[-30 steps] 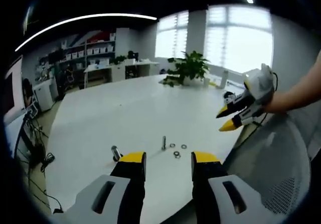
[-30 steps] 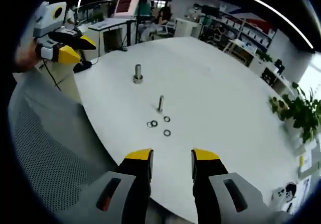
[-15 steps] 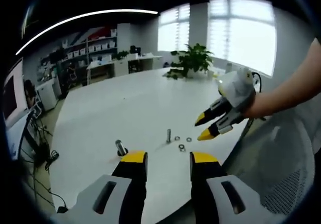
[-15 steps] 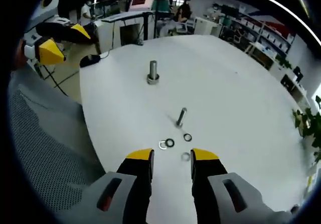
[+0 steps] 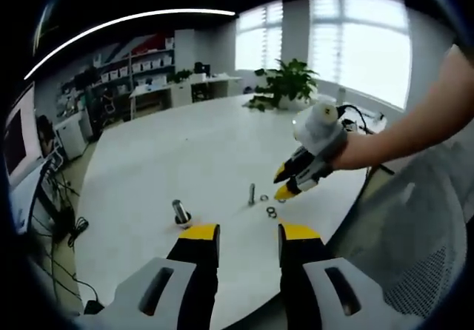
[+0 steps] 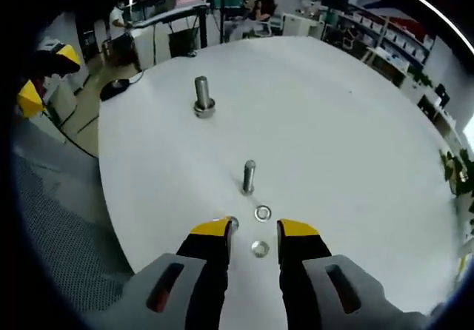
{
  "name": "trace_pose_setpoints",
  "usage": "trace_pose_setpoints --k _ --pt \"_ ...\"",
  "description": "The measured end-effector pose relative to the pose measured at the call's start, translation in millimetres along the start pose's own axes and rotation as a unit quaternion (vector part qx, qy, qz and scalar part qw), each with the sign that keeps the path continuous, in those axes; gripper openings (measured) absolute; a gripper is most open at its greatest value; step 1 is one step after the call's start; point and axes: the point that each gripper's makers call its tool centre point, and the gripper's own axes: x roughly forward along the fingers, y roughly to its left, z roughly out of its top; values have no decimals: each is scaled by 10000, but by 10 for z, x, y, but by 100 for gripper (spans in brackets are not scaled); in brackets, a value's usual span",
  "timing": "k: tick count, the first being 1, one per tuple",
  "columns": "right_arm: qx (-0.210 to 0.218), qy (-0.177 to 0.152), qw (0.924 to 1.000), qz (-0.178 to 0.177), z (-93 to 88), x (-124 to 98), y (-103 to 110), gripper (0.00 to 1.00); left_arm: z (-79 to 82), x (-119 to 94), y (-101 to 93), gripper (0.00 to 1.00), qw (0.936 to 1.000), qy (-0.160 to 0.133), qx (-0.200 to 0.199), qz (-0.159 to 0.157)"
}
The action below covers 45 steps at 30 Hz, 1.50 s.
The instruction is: Place the washer onto the threaded stud by aligning its center hole with the stud, sliding it down to the base, and recovering from edge contact or off-axis alignment until the washer reaches the visible bottom stop.
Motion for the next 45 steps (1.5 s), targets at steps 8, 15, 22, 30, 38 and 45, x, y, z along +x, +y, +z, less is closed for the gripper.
trace_pose_setpoints --k 8,15,22,30,38,45 --pt "-50 525 9985 141 -107 268 -55 26 -29 -7 35 29 9999 43 -85 53" --pt "186 651 9973 299 -92 384 -112 26 -51 -6 46 29 9999 85 -114 72" --pt "-62 826 9957 422 -83 429 -87 23 -69 -5 56 29 9998 120 -132 90" --pt "-148 1042 9923 658 -104 407 -76 21 -93 3 45 29 9997 197 -104 69" --pt "-720 1702 9803 704 -120 417 -85 18 -100 3 48 28 9997 210 -103 71" --pt "-1014 2221 9662 830 -110 445 -87 14 -106 4 38 28 9997 226 -95 47"
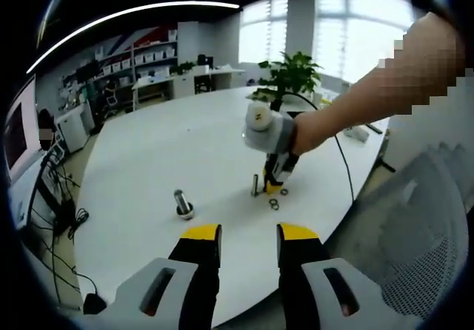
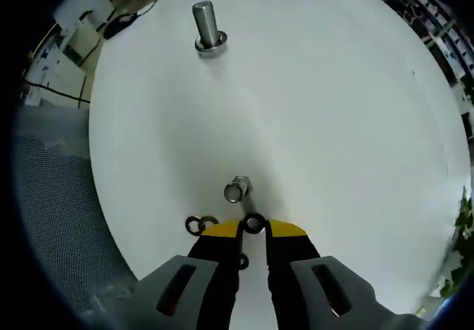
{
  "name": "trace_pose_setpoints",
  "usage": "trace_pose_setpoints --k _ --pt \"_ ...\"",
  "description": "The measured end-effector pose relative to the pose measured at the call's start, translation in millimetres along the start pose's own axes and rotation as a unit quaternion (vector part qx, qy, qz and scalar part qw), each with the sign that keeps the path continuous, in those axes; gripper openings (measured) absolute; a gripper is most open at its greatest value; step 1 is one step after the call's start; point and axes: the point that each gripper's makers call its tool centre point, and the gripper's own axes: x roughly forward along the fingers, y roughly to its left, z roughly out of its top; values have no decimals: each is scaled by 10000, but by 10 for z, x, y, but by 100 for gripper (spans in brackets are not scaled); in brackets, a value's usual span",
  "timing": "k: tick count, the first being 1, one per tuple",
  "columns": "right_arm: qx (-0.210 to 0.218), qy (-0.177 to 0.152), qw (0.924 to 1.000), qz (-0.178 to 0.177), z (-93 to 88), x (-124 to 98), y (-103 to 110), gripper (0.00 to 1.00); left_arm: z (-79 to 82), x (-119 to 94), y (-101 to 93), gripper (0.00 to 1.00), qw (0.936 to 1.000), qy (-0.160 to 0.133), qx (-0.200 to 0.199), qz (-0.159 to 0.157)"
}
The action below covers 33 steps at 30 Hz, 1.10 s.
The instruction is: Place the washer onto the threaded stud by aligning its center hole with the stud, sliding it down to the base, and recovering from edge contact or off-axis alignment until the washer reaches the visible bottom stop.
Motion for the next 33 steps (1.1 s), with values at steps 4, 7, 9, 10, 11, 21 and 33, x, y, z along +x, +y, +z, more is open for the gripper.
trace_pose_setpoints --k 4,7,9,10,11,21,33 --pt "-36 226 9997 -51 -1 5 16 14 0 0 3 27 10000 1 10 1" --pt "-22 243 9995 -182 -9 -2 34 14 2 -5 9 27 10000 -9 8 18" --pt "0 179 9996 -232 -18 -12 38 14 4 -6 11 27 10000 -17 0 21" --pt "53 33 9997 -234 -19 -19 31 14 5 -7 13 27 10000 -21 -2 27" --pt "103 -87 9997 -209 -16 -21 29 14 5 -7 18 27 10000 -19 0 37" --pt "629 -513 9967 -66 -97 -40 87 13 22 -17 31 27 10000 -55 -26 66" --pt "604 -983 9931 -216 24 -393 108 13 36 -19 17 27 10000 -81 0 40"
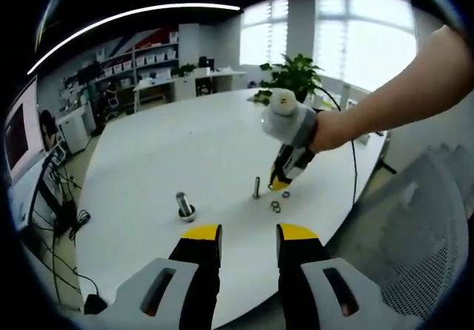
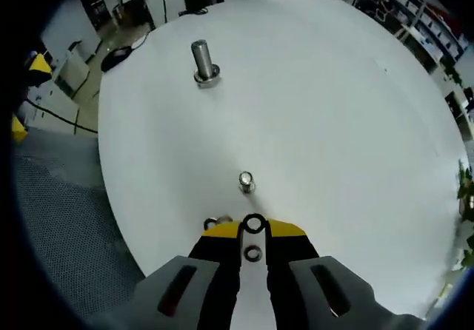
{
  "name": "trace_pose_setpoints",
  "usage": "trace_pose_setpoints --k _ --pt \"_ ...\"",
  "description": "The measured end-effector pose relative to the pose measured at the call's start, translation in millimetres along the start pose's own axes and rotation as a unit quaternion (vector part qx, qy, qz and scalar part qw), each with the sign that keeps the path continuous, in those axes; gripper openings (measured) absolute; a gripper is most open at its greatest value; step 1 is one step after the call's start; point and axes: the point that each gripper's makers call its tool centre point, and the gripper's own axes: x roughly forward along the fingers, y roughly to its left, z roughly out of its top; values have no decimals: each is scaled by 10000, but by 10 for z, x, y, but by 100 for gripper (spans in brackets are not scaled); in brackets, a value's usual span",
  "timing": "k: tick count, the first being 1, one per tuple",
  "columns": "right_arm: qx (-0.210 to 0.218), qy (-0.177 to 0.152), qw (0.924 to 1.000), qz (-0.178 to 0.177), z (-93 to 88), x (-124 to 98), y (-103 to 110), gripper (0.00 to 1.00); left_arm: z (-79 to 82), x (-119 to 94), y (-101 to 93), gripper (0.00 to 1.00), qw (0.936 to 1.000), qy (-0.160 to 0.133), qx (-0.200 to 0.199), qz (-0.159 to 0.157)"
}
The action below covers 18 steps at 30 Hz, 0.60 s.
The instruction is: Place the washer onto the threaded stud by aligning its center hole with the stud, sliding it down to the base, and recovering from edge contact or off-axis alignment until the washer reaches the visible bottom stop.
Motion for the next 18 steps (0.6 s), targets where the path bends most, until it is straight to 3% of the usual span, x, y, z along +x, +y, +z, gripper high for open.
trace_pose_setpoints --k 9,18 --pt "-129 -386 9991 -98 275 -294 15 13 40 -3 -18 28 9999 -105 -30 -74" --pt "-554 -356 9978 -81 471 -265 108 13 30 6 -35 28 9999 -70 11 -102"
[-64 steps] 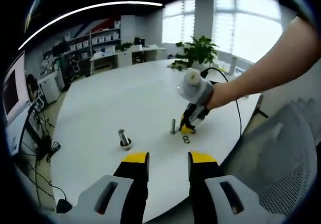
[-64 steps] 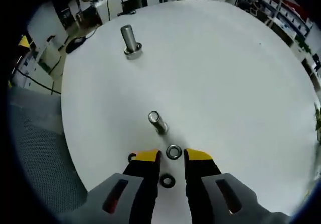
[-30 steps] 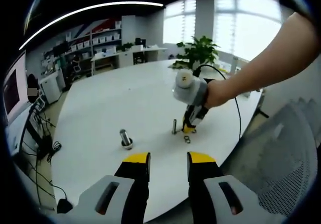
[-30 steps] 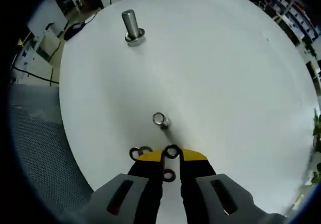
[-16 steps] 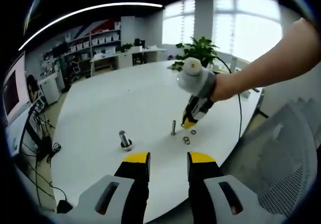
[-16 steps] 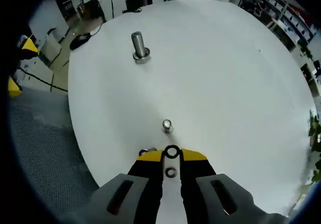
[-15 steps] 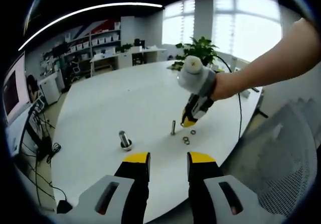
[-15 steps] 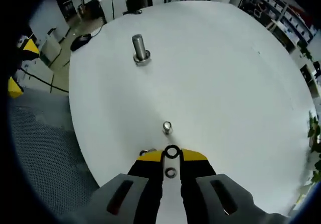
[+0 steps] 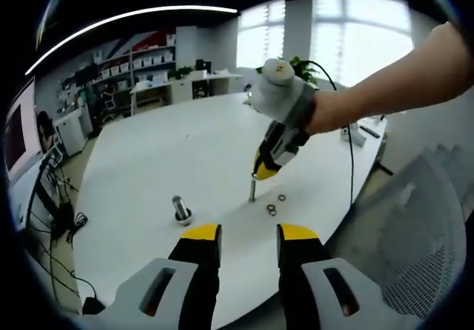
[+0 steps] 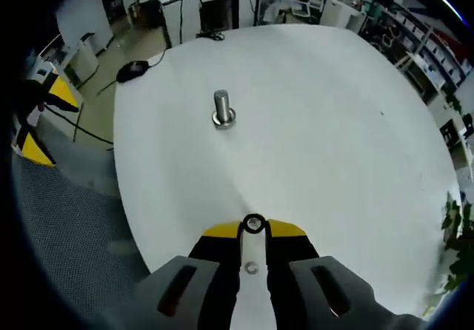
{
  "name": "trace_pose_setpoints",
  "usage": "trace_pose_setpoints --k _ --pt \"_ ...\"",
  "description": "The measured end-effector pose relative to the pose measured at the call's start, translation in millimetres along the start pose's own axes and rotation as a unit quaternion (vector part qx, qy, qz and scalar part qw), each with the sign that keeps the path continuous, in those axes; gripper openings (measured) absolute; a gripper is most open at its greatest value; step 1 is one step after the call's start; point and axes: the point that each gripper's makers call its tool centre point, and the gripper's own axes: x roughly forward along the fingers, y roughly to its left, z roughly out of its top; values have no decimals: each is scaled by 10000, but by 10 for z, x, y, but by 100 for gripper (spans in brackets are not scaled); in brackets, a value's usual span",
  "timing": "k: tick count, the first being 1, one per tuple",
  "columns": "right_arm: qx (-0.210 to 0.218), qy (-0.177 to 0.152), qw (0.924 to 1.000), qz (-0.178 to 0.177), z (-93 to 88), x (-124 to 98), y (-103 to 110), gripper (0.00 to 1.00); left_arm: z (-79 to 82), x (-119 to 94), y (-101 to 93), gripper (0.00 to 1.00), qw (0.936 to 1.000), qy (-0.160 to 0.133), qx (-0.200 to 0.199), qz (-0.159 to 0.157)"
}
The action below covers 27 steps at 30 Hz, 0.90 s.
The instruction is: Place the washer onto the threaded stud by aligning its center hole with the stud, sliding it down to the base, and recovering from edge contact or off-axis alignment until the washer reaches the visible bottom stop.
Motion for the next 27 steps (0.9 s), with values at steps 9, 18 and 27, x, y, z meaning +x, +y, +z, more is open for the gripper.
trace_pose_setpoints --k 9,18,27 --pt "-79 203 9997 55 -20 97 -15 13 1 -11 11 28 10000 -11 18 32" --pt "-64 336 9994 112 -46 152 -22 13 -5 -9 10 28 10000 12 14 27" --pt "3 345 9994 93 -55 126 -63 13 -8 -6 15 28 10000 15 -21 31"
